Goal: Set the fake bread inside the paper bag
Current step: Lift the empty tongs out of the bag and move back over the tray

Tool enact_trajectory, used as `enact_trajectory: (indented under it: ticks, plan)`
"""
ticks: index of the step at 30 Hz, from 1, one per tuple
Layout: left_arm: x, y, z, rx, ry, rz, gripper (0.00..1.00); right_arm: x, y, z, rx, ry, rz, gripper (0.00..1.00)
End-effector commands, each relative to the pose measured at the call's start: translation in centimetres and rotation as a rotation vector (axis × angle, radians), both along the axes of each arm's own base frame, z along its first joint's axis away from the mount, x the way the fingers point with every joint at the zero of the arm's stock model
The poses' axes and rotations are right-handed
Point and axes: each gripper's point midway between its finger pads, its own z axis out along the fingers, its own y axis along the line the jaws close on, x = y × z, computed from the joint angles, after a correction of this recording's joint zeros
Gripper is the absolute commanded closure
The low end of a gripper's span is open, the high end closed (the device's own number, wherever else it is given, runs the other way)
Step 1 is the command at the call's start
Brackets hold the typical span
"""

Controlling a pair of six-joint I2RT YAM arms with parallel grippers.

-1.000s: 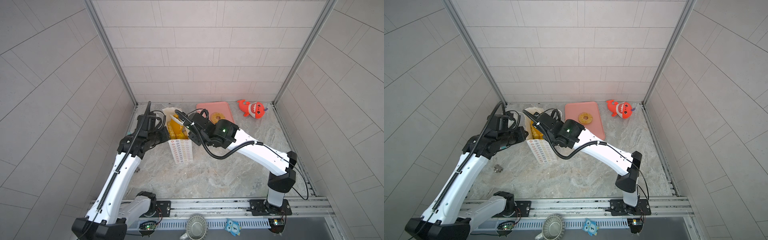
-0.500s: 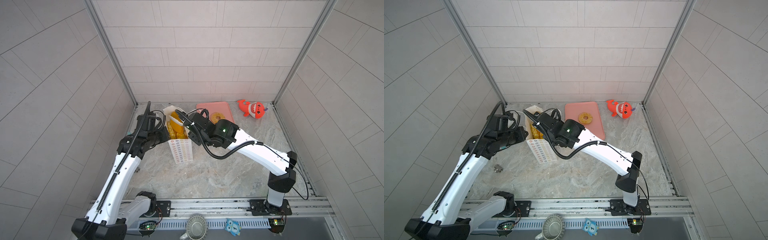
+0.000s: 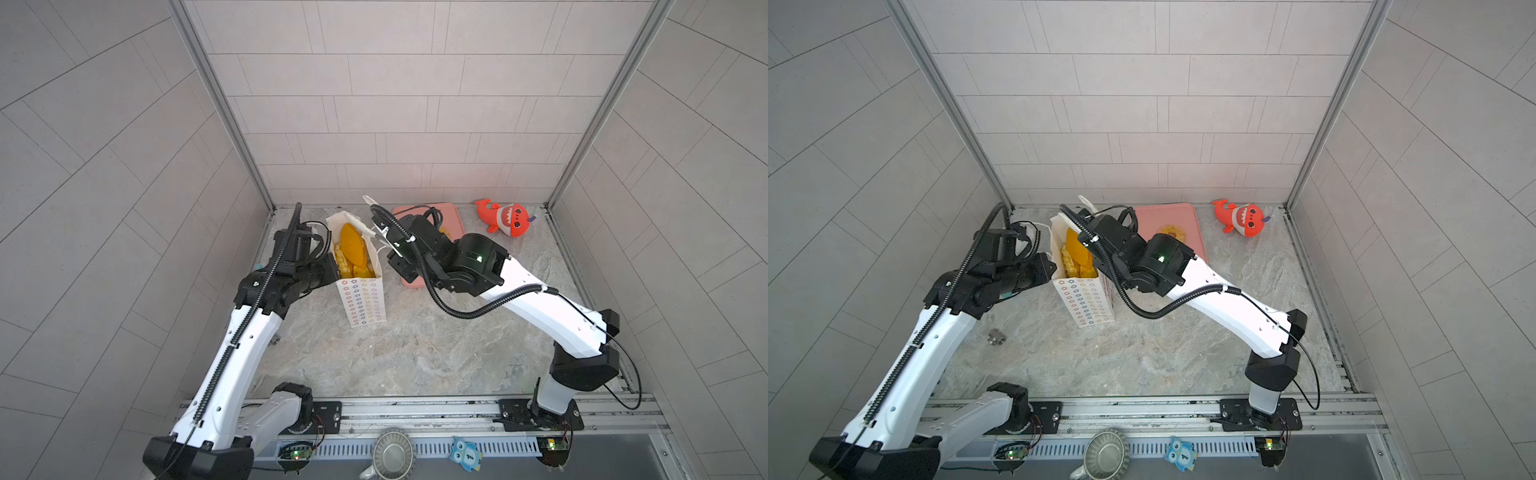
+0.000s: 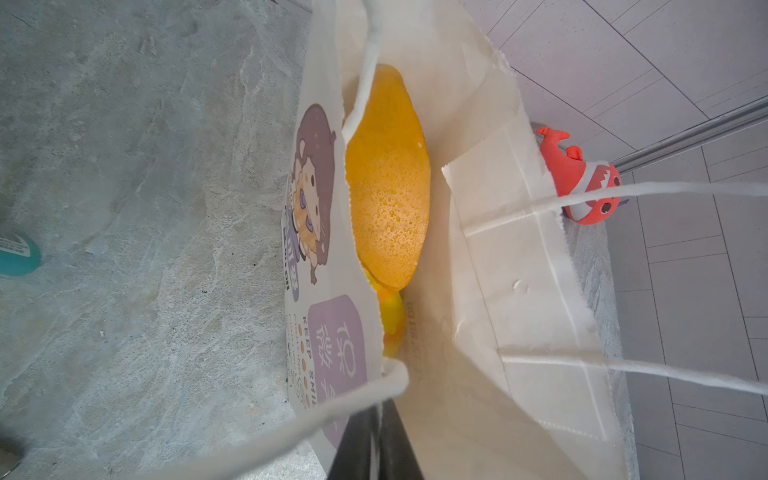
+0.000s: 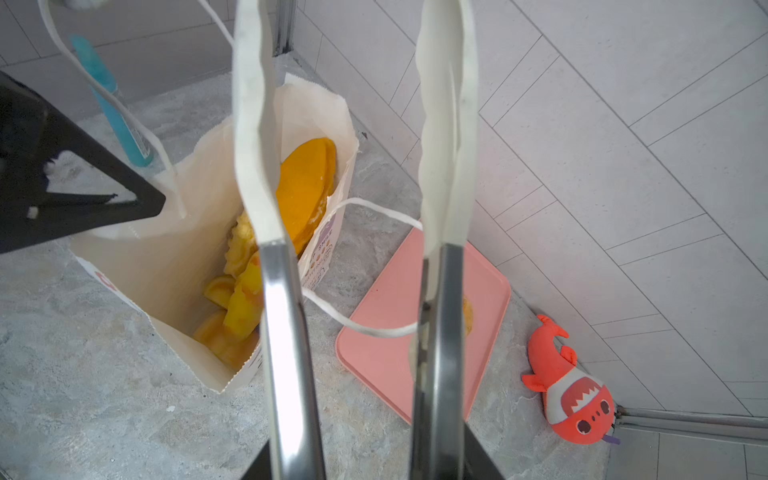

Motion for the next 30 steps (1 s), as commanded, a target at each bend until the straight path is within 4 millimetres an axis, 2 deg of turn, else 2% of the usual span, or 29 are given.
enact_trajectory:
  ticks: [1, 7, 13, 23, 26, 30]
  plan:
    - [-0.1, 0.1, 1.1, -0.001, -0.028, 0.004, 0.9, 0.1, -2.3, 4.1, 0.092, -0.076, -0.049, 0.53]
    - [-0.1, 0.1, 1.3, -0.002, -0.031, 0.003, 0.9, 0.8, -4.5, 5.9, 0.162, -0.09, -0.086, 0.54]
    - [0.0, 0.1, 1.3, -0.002, -0.031, 0.002, 0.9, 2.0, -6.6, 6.2, 0.264, -0.044, -0.116, 0.53]
    - [0.1, 0.0, 1.2, -0.003, -0.028, 0.001, 0.9, 3.6, -9.3, 4.9, 0.388, 0.036, -0.173, 0.54]
    - [0.2, 0.0, 1.2, -0.004, -0.027, 0.0, 0.9, 4.5, -10.5, 3.9, 0.434, 0.077, -0.206, 0.55]
    - [0.1, 0.0, 1.3, -0.004, -0.03, 0.0, 0.9, 6.0, -12.2, 1.7, 0.517, 0.171, -0.256, 0.55]
